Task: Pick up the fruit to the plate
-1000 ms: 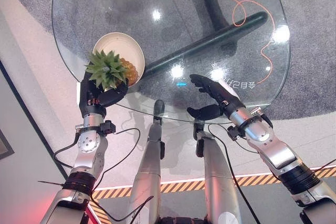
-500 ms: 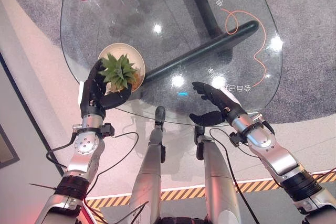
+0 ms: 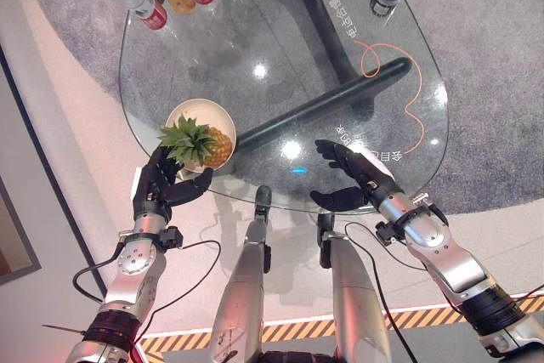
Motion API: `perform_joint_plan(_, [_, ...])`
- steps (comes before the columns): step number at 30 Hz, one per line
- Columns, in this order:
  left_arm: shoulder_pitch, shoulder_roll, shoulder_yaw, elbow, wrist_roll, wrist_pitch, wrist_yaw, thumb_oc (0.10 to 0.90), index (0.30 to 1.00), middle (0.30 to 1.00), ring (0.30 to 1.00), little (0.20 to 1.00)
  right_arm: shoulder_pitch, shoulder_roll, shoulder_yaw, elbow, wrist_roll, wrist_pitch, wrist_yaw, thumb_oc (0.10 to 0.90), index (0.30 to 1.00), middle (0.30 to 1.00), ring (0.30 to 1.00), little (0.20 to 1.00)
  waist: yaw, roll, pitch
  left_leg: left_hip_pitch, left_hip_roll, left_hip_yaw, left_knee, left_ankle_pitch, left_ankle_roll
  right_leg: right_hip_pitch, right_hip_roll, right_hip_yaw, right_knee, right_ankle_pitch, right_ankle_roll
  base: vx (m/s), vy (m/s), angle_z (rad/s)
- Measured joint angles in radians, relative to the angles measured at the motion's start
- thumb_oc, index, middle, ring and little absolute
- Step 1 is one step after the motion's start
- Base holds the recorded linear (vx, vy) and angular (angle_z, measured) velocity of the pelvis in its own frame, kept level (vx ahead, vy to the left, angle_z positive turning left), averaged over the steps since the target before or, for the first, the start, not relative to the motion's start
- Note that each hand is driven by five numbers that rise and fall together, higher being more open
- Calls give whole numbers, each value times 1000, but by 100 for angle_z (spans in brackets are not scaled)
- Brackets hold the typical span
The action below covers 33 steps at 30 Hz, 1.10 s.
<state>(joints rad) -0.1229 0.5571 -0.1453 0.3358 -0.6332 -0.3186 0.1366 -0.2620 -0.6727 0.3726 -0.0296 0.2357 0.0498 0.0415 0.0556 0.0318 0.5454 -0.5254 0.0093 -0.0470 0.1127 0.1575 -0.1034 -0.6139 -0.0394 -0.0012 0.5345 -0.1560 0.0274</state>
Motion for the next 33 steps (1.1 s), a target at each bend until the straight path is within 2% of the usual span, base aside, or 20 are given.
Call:
perform_joint_plan(3, [10, -5, 0, 0, -19, 15, -16, 800, 900, 900, 900, 900, 26, -1, -11, 0, 0, -3, 5, 800, 900, 900, 900, 900, -2, 17, -1, 39, 1, -17, -11, 0, 1, 48, -2, -20, -12, -5, -4, -3, -48, 12])
perform_joint_plan(7, [32, -16, 5, 0, -22, 27, -27, 800, 900, 900, 900, 900, 40, -2, -23, 0, 1, -6, 8, 800, 900, 900, 900, 900, 7, 27, -1, 80, 2, -19, -27, -1, 2, 84, -2, -25, -15, -13, -7, 5, -46, 5])
perform_joint_plan(22, [119, -50, 18, 23, -64, 41, -67, 800, 900, 900, 900, 900, 111, -2, -45, 1, 3, -7, 35, 800, 900, 900, 900, 900, 22, 36, -2, 230, 4, -44, -64, -12, 4, 246, -6, -52, -50, -36, -11, 5, -42, 5])
perform_joint_plan(25, [126, -119, 44, 71, -107, 88, -66, 800, 900, 900, 900, 900, 151, -1, -61, 15, 13, -7, 55, 800, 900, 900, 900, 900, 19, 49, -3, 284, 9, -53, -83, -13, 5, 311, -4, -66, -85, -33, -11, 25, -70, 8])
perform_joint_plan(30, [157, -211, 65, 162, -153, 140, -61, 800, 900, 900, 900, 900, 191, 8, -82, 38, 53, -7, 94, 800, 900, 900, 900, 900, 22, 51, -9, 355, 16, -65, -113, -22, 8, 399, 1, -81, -138, -31, -11, 31, -109, 7])
perform_joint_plan(33, [187, -257, 79, 224, -165, 172, -64, 800, 900, 900, 900, 900, 214, 17, -82, 94, 54, -4, 110, 800, 900, 900, 900, 900, 22, 47, -52, 371, 18, -75, -127, -21, 11, 429, 2, -94, -167, -29, -15, 19, -78, 13])
